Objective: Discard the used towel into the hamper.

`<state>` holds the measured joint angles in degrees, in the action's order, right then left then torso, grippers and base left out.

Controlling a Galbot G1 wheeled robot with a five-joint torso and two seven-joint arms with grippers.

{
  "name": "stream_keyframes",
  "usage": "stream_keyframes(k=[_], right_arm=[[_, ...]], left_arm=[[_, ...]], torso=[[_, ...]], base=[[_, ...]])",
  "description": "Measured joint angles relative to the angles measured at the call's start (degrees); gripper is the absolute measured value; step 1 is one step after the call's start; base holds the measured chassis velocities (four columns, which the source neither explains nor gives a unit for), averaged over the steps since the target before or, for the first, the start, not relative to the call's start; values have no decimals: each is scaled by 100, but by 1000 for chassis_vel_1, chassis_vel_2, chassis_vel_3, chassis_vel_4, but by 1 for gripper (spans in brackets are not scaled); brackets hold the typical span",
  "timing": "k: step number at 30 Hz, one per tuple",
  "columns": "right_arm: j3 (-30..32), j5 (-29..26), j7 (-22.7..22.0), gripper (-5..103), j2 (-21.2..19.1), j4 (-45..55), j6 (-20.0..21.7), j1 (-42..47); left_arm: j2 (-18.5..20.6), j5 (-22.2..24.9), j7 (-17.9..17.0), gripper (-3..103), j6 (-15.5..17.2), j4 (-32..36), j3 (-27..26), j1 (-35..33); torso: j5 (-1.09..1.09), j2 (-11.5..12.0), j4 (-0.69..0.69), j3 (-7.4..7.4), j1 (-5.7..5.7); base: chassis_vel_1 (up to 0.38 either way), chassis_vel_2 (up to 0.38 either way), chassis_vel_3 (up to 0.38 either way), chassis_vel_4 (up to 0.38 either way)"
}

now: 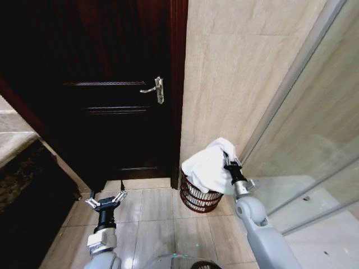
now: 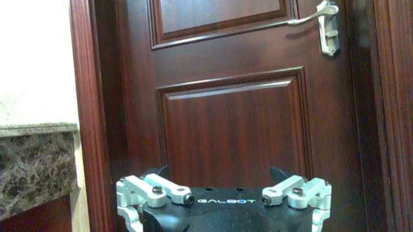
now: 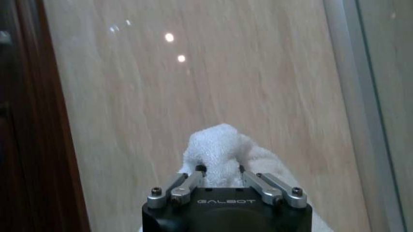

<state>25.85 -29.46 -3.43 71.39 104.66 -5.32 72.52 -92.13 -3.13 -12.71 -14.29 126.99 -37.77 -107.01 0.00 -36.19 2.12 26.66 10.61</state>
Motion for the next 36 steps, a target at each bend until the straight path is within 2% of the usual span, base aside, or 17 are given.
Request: stream_keyframes(k=[5,10,14,19,26,30,36], right_arm=[[-47,-109,80,18,67,-329,11,92],[-93,-318,132,18,88,-387,472,257],[-39,-264,87,18,118,-298,428,241],[44,-134,-286,18,-41,651,455,-1],[-68,64,-620,18,-143,1122,472,-534],[-110,87,-573,18,-88,897,406,-634],[-298,93,-159,18,143,-516,-182,-1046]], left_arm=[[0,14,10,100,-14,-41,-10,18],[0,44,25,100,-17,-90,-22,40],[0,57,32,100,-17,-108,-22,69],[0,61,42,100,-15,-186,4,147],[0,94,47,100,-34,-216,-17,154],[0,153,47,100,-42,-216,-47,140],[0,173,47,100,-69,-221,-35,152]], torso=[[0,0,0,0,0],[0,0,0,-1,-1],[3,0,0,0,-1],[-1,1,0,-1,-1],[-1,1,1,-1,-1],[0,1,0,-1,-1],[2,1,0,0,0]], base=[[0,0,0,0],[0,0,0,0],[0,0,0,0],[0,0,0,0],[0,0,0,0],[0,0,0,0],[0,0,0,0]])
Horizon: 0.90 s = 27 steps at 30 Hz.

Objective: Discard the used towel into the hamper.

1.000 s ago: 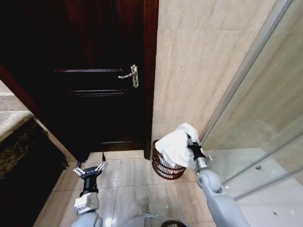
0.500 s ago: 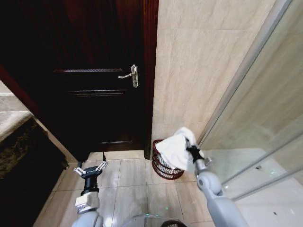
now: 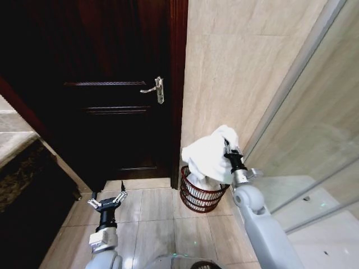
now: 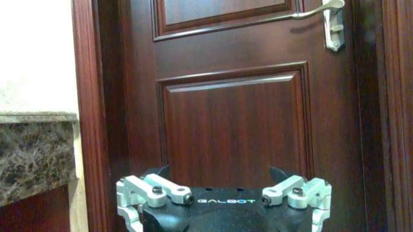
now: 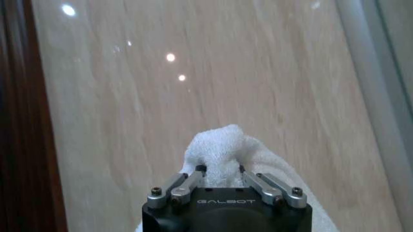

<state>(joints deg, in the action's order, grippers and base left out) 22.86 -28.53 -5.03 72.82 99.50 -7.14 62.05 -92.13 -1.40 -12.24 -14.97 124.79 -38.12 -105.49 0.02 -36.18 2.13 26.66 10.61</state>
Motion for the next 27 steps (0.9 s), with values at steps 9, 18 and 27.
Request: stream_keyframes(k=[9,18,27], right_arm=[[-107,-41,299,18,205,-1132,-315,-293],[-107,-147,453,18,393,-1722,-370,-125],[-33,-334,435,18,189,-1342,725,296]], left_arm=[[0,-1,0,100,0,43,29,29],[0,-46,-1,100,-82,30,51,-5],[0,-81,4,100,-182,7,30,-78]], torso=[[-2,0,0,0,0],[-2,0,0,-1,0],[-2,0,0,-1,0]], base=[[0,0,0,0],[0,0,0,0],[0,0,0,0]])
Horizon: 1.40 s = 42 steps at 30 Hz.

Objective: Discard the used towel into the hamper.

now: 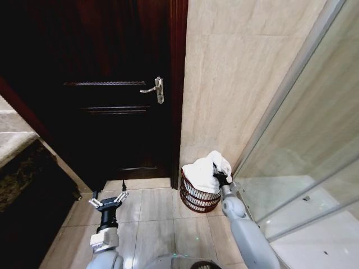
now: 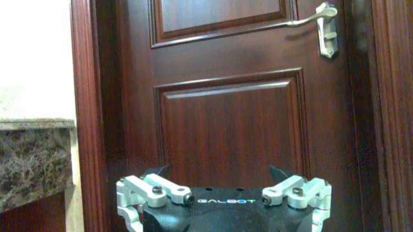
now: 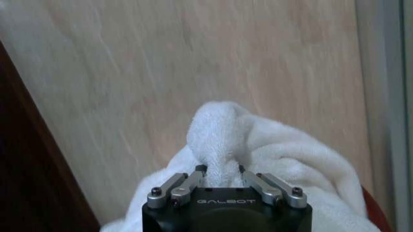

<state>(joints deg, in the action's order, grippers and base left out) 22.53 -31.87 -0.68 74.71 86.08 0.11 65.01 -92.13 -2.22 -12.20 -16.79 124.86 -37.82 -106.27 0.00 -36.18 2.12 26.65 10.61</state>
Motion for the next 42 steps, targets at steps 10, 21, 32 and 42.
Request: stream_keyframes(k=[10,21,32,42], right_arm=[[117,-31,-46,18,-259,563,1477,342],[-31,-469,-47,18,-498,543,4105,-439],[-332,32,460,17,-472,-372,4199,-880],[-499,430,543,49,-170,-1158,3907,-1258]], left_arm=[[0,-20,36,100,73,-72,58,86],[0,40,120,100,187,-57,23,123],[0,169,122,100,245,-96,-27,199],[0,139,121,100,388,-151,50,305]], torso=[[0,0,0,0,0],[-1,0,1,0,0],[0,0,0,1,0],[0,0,0,1,0]], base=[[0,0,0,0],[0,0,0,0],[0,0,0,0],[0,0,0,0]])
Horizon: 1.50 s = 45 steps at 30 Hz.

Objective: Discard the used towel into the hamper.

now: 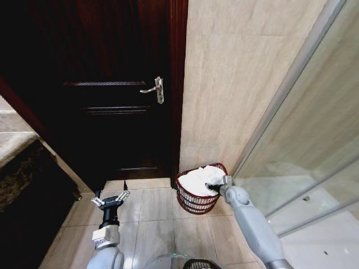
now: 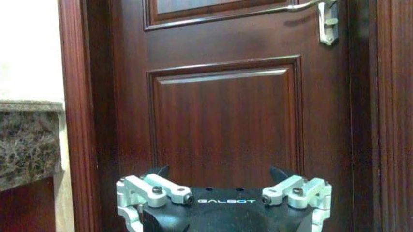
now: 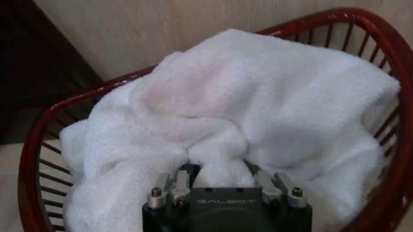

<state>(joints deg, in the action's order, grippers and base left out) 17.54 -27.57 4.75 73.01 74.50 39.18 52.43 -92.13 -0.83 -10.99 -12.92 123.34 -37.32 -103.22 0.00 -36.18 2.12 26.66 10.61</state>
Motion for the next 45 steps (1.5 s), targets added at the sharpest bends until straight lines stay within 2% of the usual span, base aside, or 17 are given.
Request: stream_keyframes(k=[2,5,9,11,14,17,20,26,32,38,45], right_arm=[[-23,39,-87,60,2,4,-55,-17],[-15,20,-228,65,-92,291,-96,104],[129,-126,-547,87,-361,1164,-260,461],[154,-142,-610,87,-402,1302,-299,516],[313,-207,-808,99,-627,2192,-387,853],[348,-193,-816,100,-719,2518,-506,951],[265,-163,-735,100,-743,2426,-661,836],[-169,-44,-377,100,-547,1245,-921,126],[-545,498,-90,100,-350,374,-1380,-274],[-733,623,25,100,-262,148,-1303,-302],[-759,771,489,100,-218,-230,-1158,-175]], left_arm=[[0,-3,-2,100,46,0,9,37],[0,-2,-7,100,66,0,20,54],[0,-1,-9,100,68,-7,28,50],[0,-1,-9,100,65,-14,28,47],[0,0,-10,100,58,-26,27,36],[16,8,-10,100,78,-3,27,28],[27,3,-10,100,109,48,29,20],[29,-27,-9,100,184,160,27,-65],[79,-115,-6,100,179,173,-26,-161],[20,-123,-18,100,139,239,-56,-189],[0,-177,-15,100,73,350,-33,-187]], torso=[[0,0,1,0,0],[1,0,1,0,0],[0,0,0,-1,0],[0,0,0,-1,0],[-1,0,0,-1,0],[-1,0,-1,-1,0],[-1,0,-2,-1,-1],[1,0,2,0,0],[-2,0,0,-1,0],[-1,0,1,-1,0],[0,0,0,-1,0]], base=[[0,0,0,0],[0,0,0,0],[0,0,0,0],[0,0,0,0],[0,0,0,0],[0,0,0,0],[0,0,0,0],[0,0,0,0],[0,0,0,0],[0,0,0,0],[0,0,0,0]])
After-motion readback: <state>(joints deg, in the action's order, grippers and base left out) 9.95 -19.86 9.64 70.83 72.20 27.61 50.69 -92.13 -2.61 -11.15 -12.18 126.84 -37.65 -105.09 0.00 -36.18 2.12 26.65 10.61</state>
